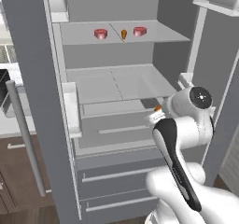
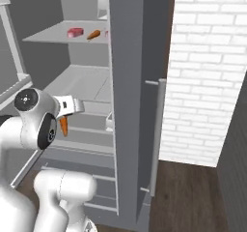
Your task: Place one carrot and one steak in each tupperware on the nearby counter, to pack two identical lunches.
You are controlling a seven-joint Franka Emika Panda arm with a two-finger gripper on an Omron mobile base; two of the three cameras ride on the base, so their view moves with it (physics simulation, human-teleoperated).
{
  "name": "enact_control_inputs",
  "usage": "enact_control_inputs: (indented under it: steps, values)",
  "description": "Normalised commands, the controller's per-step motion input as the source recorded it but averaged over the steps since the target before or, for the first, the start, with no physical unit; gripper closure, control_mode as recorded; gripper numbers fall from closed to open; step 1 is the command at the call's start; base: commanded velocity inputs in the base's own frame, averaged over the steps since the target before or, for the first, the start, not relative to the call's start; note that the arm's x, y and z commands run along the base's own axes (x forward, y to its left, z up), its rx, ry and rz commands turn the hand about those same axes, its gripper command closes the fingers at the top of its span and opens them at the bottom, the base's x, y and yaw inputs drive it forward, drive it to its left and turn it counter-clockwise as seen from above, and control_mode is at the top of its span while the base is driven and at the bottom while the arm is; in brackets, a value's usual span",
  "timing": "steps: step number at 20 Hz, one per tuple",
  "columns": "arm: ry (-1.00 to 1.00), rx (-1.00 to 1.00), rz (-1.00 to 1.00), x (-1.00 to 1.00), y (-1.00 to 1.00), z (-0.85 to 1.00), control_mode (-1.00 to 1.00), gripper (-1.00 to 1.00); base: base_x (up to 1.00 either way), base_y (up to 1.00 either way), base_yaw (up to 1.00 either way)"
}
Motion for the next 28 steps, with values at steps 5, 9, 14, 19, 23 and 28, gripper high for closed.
enact_control_inputs:
  steps: [5,9,14,19,23,28]
  values:
    - [0.0,0.0,0.0,0.0,0.0,0.0,1.0,1.0,-0.94,0.06,0.0]
    - [0.0,0.0,0.0,0.0,0.0,0.0,1.0,1.0,-0.6,0.64,0.01]
    - [0.0,0.0,0.0,0.0,0.0,0.0,1.0,1.0,-0.15,0.99,0.08]
    - [0.0,0.0,0.0,0.0,0.0,0.0,1.0,1.0,0.0,0.96,0.28]
    - [0.0,0.0,0.0,0.0,0.0,0.0,1.0,1.0,0.21,1.0,0.34]
    - [0.0,0.0,0.0,0.0,0.0,0.0,1.0,1.0,0.24,1.0,0.43]
